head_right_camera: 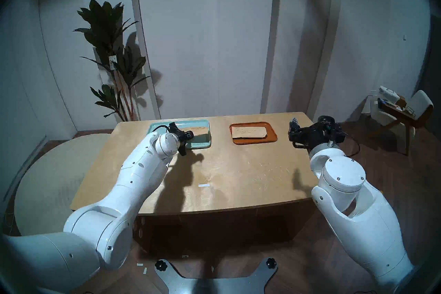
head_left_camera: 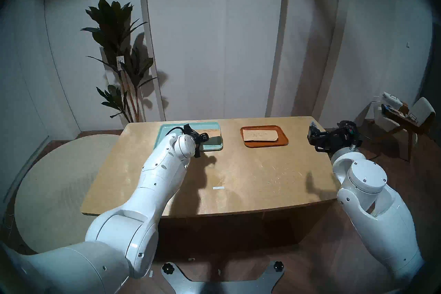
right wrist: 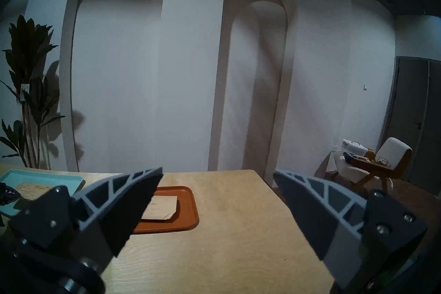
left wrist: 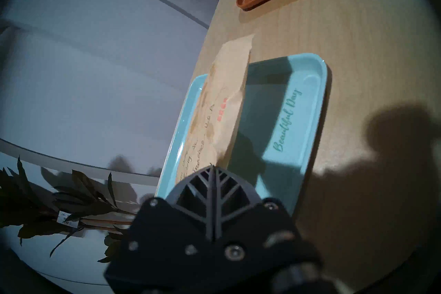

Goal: Sort the mail into the trays, one tray per recipient

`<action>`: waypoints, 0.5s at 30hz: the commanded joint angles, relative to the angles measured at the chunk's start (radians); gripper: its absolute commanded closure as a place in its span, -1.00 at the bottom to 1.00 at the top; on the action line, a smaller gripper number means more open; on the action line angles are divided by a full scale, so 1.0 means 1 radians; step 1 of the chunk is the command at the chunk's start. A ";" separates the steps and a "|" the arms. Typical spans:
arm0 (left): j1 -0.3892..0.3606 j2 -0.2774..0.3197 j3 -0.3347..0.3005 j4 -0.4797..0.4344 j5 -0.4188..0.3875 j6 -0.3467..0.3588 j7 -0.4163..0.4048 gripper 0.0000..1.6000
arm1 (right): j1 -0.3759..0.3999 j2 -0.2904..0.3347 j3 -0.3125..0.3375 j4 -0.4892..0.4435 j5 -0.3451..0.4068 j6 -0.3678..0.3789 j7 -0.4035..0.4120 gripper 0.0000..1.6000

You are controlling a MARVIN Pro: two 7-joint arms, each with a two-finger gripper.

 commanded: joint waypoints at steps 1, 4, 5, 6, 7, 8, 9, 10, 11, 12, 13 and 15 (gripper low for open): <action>-0.112 -0.004 -0.003 0.045 0.005 -0.012 0.010 1.00 | 0.007 0.000 0.003 -0.011 -0.001 -0.004 0.001 -1.00; -0.132 -0.005 -0.005 0.076 0.009 -0.017 0.012 1.00 | 0.008 0.000 0.003 -0.011 -0.001 -0.004 0.001 -1.00; -0.138 -0.006 -0.006 0.088 0.011 -0.019 0.013 1.00 | 0.008 0.000 0.003 -0.011 -0.001 -0.004 0.001 -1.00; -0.147 -0.006 -0.006 0.098 0.012 -0.020 0.013 1.00 | 0.008 0.000 0.002 -0.010 -0.001 -0.004 0.001 -1.00; -0.152 -0.006 -0.006 0.108 0.014 -0.022 0.013 1.00 | 0.008 0.000 0.002 -0.010 -0.001 -0.004 0.001 -1.00; -0.158 -0.006 -0.006 0.118 0.016 -0.024 0.014 1.00 | 0.008 0.000 0.002 -0.010 -0.001 -0.004 0.001 -1.00; -0.168 -0.007 -0.006 0.132 0.018 -0.025 0.014 0.69 | 0.008 0.000 0.002 -0.010 -0.001 -0.004 0.001 -1.00; -0.172 -0.008 -0.006 0.142 0.019 -0.028 0.017 -1.00 | 0.008 0.000 0.002 -0.010 -0.001 -0.004 0.001 -1.00; -0.181 -0.009 -0.006 0.154 0.021 -0.029 0.017 -1.00 | 0.009 0.000 0.002 -0.010 -0.001 -0.004 0.001 -1.00; -0.188 -0.010 -0.006 0.166 0.022 -0.031 0.018 -1.00 | 0.009 0.000 0.002 -0.010 -0.001 -0.004 0.001 -1.00; -0.188 -0.011 -0.007 0.170 0.023 -0.033 0.021 -1.00 | 0.009 0.000 0.002 -0.010 -0.001 -0.004 0.001 -1.00; -0.213 -0.014 -0.007 0.203 0.027 -0.038 0.024 -1.00 | 0.009 0.000 0.002 -0.011 -0.001 -0.004 0.001 -1.00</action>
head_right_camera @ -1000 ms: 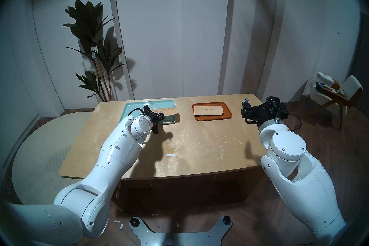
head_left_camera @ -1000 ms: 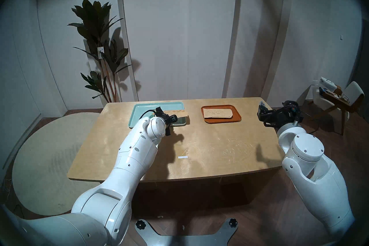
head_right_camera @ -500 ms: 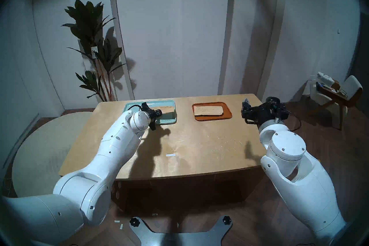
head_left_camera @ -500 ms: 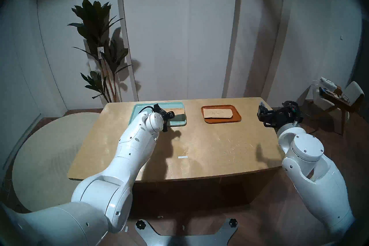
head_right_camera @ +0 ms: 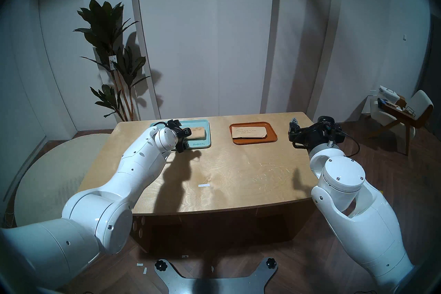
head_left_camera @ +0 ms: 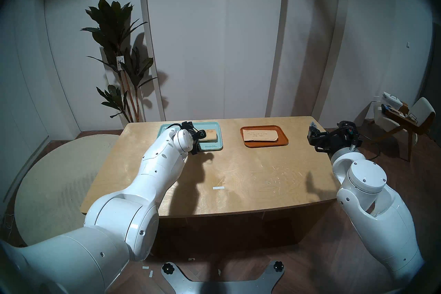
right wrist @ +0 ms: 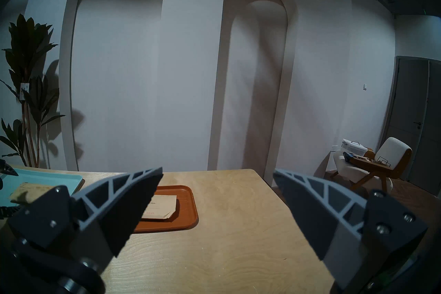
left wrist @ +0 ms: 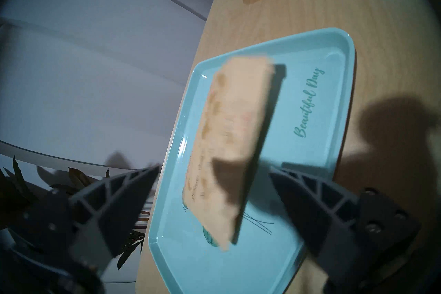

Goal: Sort the mail into the trays, one tray per recipient

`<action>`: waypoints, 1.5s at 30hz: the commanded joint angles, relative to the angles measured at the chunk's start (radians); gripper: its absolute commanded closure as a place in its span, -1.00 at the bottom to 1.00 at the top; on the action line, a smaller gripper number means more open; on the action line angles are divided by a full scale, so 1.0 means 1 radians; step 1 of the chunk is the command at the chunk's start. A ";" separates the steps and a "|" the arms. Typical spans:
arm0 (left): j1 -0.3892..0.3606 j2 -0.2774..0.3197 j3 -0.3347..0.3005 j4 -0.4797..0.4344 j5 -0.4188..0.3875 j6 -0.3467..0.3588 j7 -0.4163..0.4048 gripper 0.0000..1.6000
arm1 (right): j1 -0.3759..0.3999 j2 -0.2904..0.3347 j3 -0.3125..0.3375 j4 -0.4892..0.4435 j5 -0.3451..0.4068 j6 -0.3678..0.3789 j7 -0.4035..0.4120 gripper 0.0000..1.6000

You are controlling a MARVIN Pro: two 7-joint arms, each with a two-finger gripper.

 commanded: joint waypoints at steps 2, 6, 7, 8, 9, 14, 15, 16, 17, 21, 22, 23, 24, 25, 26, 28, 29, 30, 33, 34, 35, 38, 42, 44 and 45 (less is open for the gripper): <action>-0.113 -0.010 0.000 0.043 0.005 -0.016 0.015 -1.00 | 0.009 0.000 0.003 -0.014 -0.001 -0.004 0.001 -1.00; -0.148 -0.009 -0.007 0.063 0.008 -0.025 0.020 -1.00 | 0.009 0.000 0.003 -0.015 -0.001 -0.005 0.001 -1.00; -0.150 -0.008 -0.010 0.058 0.009 -0.027 0.023 -1.00 | 0.009 0.000 0.003 -0.015 -0.001 -0.005 0.001 -1.00; -0.152 -0.007 -0.013 0.055 0.009 -0.030 0.025 -1.00 | 0.009 0.000 0.003 -0.015 -0.001 -0.005 0.001 -1.00; -0.163 -0.006 -0.019 0.056 0.006 -0.031 0.027 -1.00 | 0.010 0.000 0.003 -0.016 0.000 -0.005 0.001 -1.00; -0.195 -0.006 -0.068 0.021 -0.019 -0.043 0.045 -1.00 | 0.010 -0.001 0.003 -0.018 0.000 -0.005 0.000 -1.00; -0.213 -0.008 -0.079 0.028 -0.028 -0.045 0.045 -1.00 | 0.010 -0.001 0.003 -0.019 0.000 -0.006 0.000 -1.00; -0.214 -0.011 -0.095 0.018 -0.042 -0.046 0.049 -1.00 | 0.010 -0.001 0.004 -0.019 0.000 -0.006 0.000 -1.00; -0.221 -0.013 -0.113 0.014 -0.058 -0.049 0.054 -1.00 | 0.010 -0.001 0.004 -0.020 0.000 -0.006 0.000 -1.00; -0.246 -0.032 -0.188 0.000 -0.138 -0.059 0.071 -1.00 | 0.010 -0.001 0.004 -0.022 0.000 -0.007 0.000 -1.00; -0.239 -0.040 -0.220 -0.018 -0.172 -0.060 0.078 -1.00 | 0.010 -0.001 0.004 -0.023 0.000 -0.007 0.000 -1.00; -0.232 -0.044 -0.240 -0.036 -0.195 -0.066 0.082 -1.00 | 0.010 -0.002 0.005 -0.023 0.000 -0.007 -0.001 -1.00; -0.221 -0.049 -0.265 -0.057 -0.224 -0.067 0.086 -1.00 | 0.010 -0.001 0.004 -0.023 0.000 -0.007 0.000 -1.00; -0.215 -0.050 -0.276 -0.071 -0.239 -0.070 0.089 -1.00 | 0.010 -0.001 0.004 -0.023 0.000 -0.006 0.000 -1.00; -0.207 -0.053 -0.298 -0.088 -0.268 -0.072 0.093 -1.00 | 0.010 -0.001 0.004 -0.023 0.000 -0.006 0.000 -1.00; -0.192 -0.056 -0.326 -0.119 -0.307 -0.074 0.098 -1.00 | 0.010 -0.001 0.004 -0.022 0.000 -0.006 0.000 -1.00; -0.189 -0.058 -0.340 -0.123 -0.327 -0.076 0.103 -1.00 | 0.010 -0.001 0.004 -0.022 0.000 -0.006 0.000 -1.00; -0.181 -0.058 -0.348 -0.139 -0.338 -0.075 0.104 -1.00 | 0.010 -0.001 0.004 -0.021 0.000 -0.006 0.000 -1.00; -0.155 -0.064 -0.379 -0.184 -0.380 -0.078 0.107 -1.00 | 0.010 -0.001 0.003 -0.020 0.000 -0.006 0.000 -1.00; -0.150 -0.068 -0.391 -0.190 -0.392 -0.076 0.111 -1.00 | 0.011 -0.001 0.003 -0.019 0.000 -0.005 0.000 -1.00; -0.138 -0.073 -0.405 -0.212 -0.407 -0.076 0.109 -1.00 | 0.011 -0.001 0.003 -0.019 0.000 -0.005 0.000 -1.00; -0.108 -0.087 -0.427 -0.254 -0.434 -0.076 0.108 -1.00 | 0.011 0.000 0.003 -0.018 0.000 -0.005 0.000 -1.00; -0.067 -0.109 -0.445 -0.305 -0.459 -0.077 0.105 -1.00 | 0.011 0.000 0.002 -0.016 0.000 -0.005 0.000 -1.00; -0.042 -0.122 -0.454 -0.336 -0.471 -0.076 0.104 -1.00 | 0.011 0.000 0.002 -0.015 0.000 -0.004 0.000 -1.00; -0.031 -0.128 -0.456 -0.347 -0.476 -0.076 0.103 -1.00 | 0.011 0.000 0.002 -0.015 0.000 -0.004 0.000 -1.00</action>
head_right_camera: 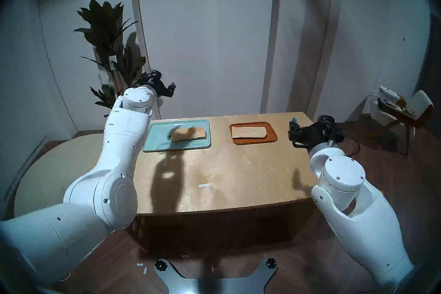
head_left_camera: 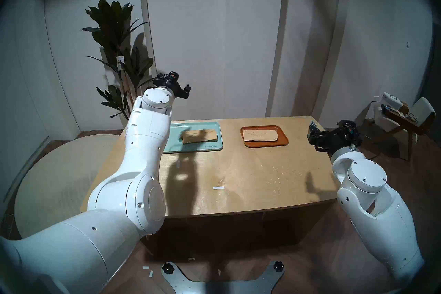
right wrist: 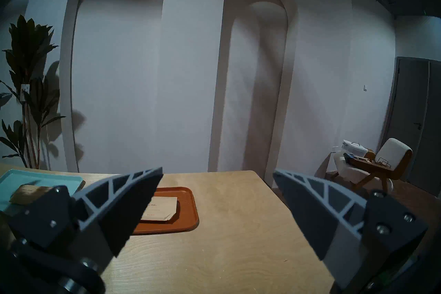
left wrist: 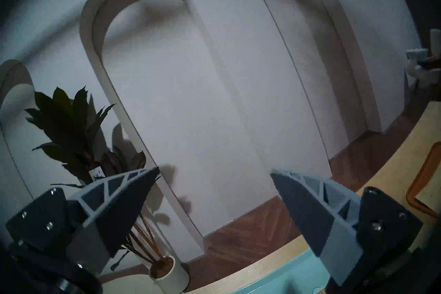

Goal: Sort the mail into the trays, one tray per recipient

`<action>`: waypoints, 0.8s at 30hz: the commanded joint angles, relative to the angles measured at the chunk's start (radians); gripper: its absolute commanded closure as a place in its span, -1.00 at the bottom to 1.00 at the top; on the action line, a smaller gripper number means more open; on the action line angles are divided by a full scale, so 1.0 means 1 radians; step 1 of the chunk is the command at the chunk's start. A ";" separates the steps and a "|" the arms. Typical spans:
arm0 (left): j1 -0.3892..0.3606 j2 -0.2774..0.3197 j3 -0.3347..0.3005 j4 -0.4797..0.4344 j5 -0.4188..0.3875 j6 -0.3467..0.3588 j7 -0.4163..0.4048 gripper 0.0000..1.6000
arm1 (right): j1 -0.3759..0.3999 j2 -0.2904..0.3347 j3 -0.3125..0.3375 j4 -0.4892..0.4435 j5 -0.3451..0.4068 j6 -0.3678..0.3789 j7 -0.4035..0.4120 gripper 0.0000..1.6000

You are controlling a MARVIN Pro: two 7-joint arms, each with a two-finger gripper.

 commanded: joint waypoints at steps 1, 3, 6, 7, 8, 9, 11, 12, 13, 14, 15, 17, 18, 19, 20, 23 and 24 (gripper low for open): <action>0.064 -0.053 -0.024 -0.116 -0.044 -0.006 -0.004 -1.00 | 0.007 0.000 0.003 -0.013 0.000 -0.004 0.000 -1.00; 0.089 -0.066 -0.029 -0.141 -0.054 -0.005 -0.006 -1.00 | 0.007 0.000 0.003 -0.012 0.000 -0.004 0.000 -1.00; 0.128 -0.086 -0.035 -0.187 -0.066 -0.005 -0.007 -1.00 | 0.007 0.000 0.003 -0.012 0.000 -0.004 0.000 -1.00; 0.140 -0.093 -0.037 -0.200 -0.070 -0.004 -0.007 -1.00 | 0.007 0.000 0.003 -0.012 0.000 -0.004 0.000 -1.00; 0.145 -0.096 -0.037 -0.198 -0.072 -0.004 -0.007 -1.00 | 0.007 0.000 0.003 -0.011 0.000 -0.004 0.000 -1.00; 0.164 -0.106 -0.038 -0.225 -0.077 -0.004 -0.008 -1.00 | 0.007 0.000 0.002 -0.011 0.000 -0.004 0.000 -1.00; 0.186 -0.118 -0.040 -0.246 -0.084 -0.005 -0.010 -1.00 | 0.007 0.000 0.002 -0.011 0.000 -0.004 0.000 -1.00; 0.197 -0.123 -0.041 -0.258 -0.087 -0.005 -0.011 -1.00 | 0.007 0.000 0.002 -0.011 0.000 -0.004 0.000 -1.00; 0.212 -0.129 -0.043 -0.275 -0.090 -0.004 -0.011 -1.00 | 0.007 0.000 0.002 -0.011 0.000 -0.004 0.000 -1.00; 0.224 -0.134 -0.044 -0.284 -0.093 -0.004 -0.012 -1.00 | 0.007 0.000 0.002 -0.011 0.000 -0.004 0.000 -1.00; 0.241 -0.140 -0.045 -0.305 -0.096 -0.003 -0.014 -1.00 | 0.007 0.000 0.002 -0.011 0.000 -0.004 0.000 -1.00; 0.267 -0.149 -0.046 -0.333 -0.101 -0.003 -0.017 -1.00 | 0.008 0.000 0.002 -0.011 0.000 -0.004 0.000 -1.00; 0.274 -0.152 -0.047 -0.334 -0.103 -0.004 -0.018 -1.00 | 0.008 0.000 0.002 -0.010 0.000 -0.004 0.000 -1.00; 0.293 -0.158 -0.048 -0.359 -0.106 -0.003 -0.020 -1.00 | 0.008 0.000 0.002 -0.010 0.000 -0.004 0.000 -1.00; 0.301 -0.161 -0.049 -0.361 -0.109 -0.004 -0.021 -1.00 | 0.008 0.000 0.002 -0.010 0.000 -0.004 0.000 -1.00; 0.333 -0.174 -0.050 -0.399 -0.116 -0.005 -0.024 -1.00 | 0.008 0.000 0.002 -0.010 0.000 -0.004 0.000 -1.00; 0.349 -0.181 -0.050 -0.420 -0.120 -0.006 -0.026 -1.00 | 0.008 0.000 0.002 -0.010 0.000 -0.004 0.000 -1.00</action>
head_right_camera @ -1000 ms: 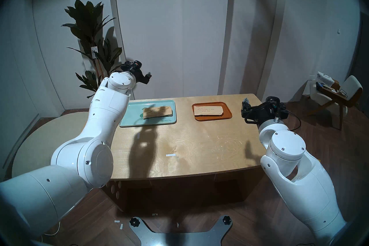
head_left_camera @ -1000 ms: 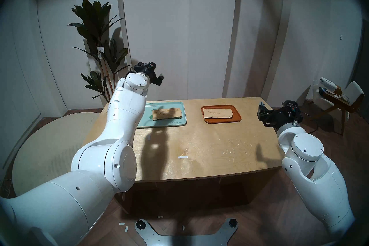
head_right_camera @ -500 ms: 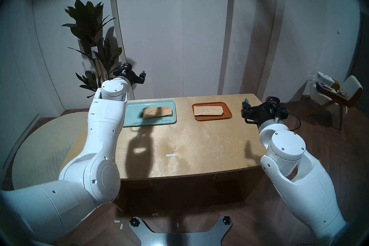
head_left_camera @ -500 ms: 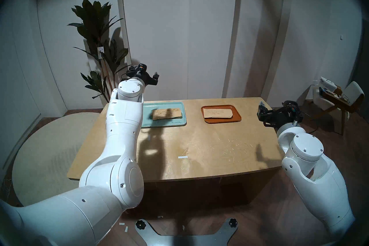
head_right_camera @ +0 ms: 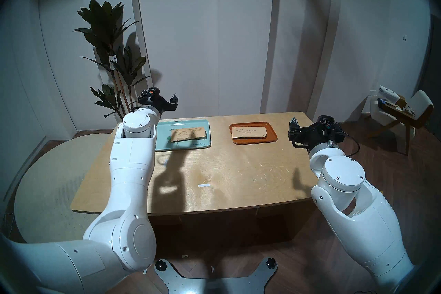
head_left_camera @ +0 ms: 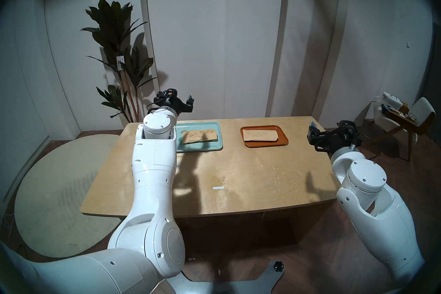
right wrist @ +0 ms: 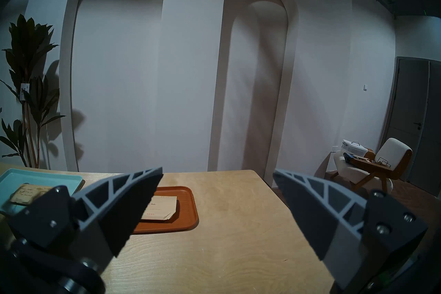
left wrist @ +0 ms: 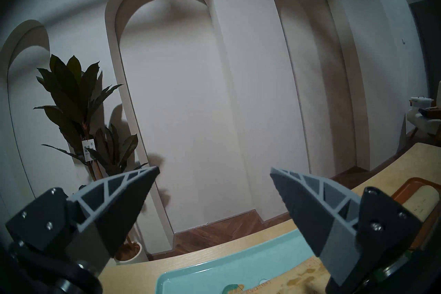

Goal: Sort the mail into the trays, one tray per recipient

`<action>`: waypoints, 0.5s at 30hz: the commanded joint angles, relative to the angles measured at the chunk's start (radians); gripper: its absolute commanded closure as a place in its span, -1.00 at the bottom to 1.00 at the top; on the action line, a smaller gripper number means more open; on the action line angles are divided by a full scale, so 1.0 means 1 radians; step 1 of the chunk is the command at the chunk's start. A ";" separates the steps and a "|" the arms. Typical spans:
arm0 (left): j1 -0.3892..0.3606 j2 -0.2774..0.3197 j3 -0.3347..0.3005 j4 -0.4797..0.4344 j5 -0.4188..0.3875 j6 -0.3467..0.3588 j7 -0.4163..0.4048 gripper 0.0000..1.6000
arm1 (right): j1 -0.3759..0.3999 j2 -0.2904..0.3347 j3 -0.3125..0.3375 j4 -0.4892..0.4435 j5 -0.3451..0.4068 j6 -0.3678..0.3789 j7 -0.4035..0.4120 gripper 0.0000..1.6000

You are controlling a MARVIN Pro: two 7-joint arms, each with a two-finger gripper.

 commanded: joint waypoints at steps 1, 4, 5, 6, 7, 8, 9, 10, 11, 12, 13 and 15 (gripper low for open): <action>0.071 -0.048 0.003 -0.109 -0.018 -0.008 -0.002 -1.00 | 0.007 0.000 0.003 -0.013 0.000 -0.004 0.000 -1.00; 0.102 -0.060 0.005 -0.157 -0.028 -0.011 -0.006 -1.00 | 0.007 0.000 0.003 -0.013 0.000 -0.004 0.000 -1.00; 0.103 -0.056 0.007 -0.159 -0.031 -0.012 -0.007 -1.00 | 0.007 0.000 0.003 -0.013 0.000 -0.004 0.000 -1.00; 0.113 -0.057 0.009 -0.179 -0.035 -0.013 -0.008 -1.00 | 0.008 0.000 0.003 -0.013 0.000 -0.004 0.000 -1.00; 0.118 -0.055 0.012 -0.187 -0.036 -0.014 -0.011 -1.00 | 0.008 0.000 0.003 -0.013 0.000 -0.004 0.000 -1.00; 0.126 -0.054 0.015 -0.203 -0.039 -0.014 -0.012 -1.00 | 0.008 0.000 0.003 -0.013 0.000 -0.004 0.000 -1.00; 0.130 -0.051 0.018 -0.209 -0.042 -0.015 -0.013 -1.00 | 0.008 0.000 0.003 -0.014 0.000 -0.004 0.000 -1.00; 0.145 -0.049 0.022 -0.245 -0.046 -0.014 -0.016 -1.00 | 0.008 0.000 0.003 -0.014 0.000 -0.004 0.000 -1.00; 0.148 -0.046 0.024 -0.244 -0.049 -0.015 -0.016 -1.00 | 0.008 0.000 0.003 -0.014 0.000 -0.004 0.000 -1.00; 0.152 -0.043 0.026 -0.250 -0.052 -0.015 -0.017 -1.00 | 0.008 0.000 0.003 -0.014 0.000 -0.004 0.000 -1.00; 0.160 -0.040 0.031 -0.264 -0.056 -0.015 -0.019 -1.00 | 0.008 0.000 0.003 -0.014 0.000 -0.004 0.000 -1.00; 0.175 -0.032 0.039 -0.296 -0.063 -0.013 -0.023 -1.00 | 0.008 0.000 0.003 -0.014 -0.001 -0.004 0.000 -1.00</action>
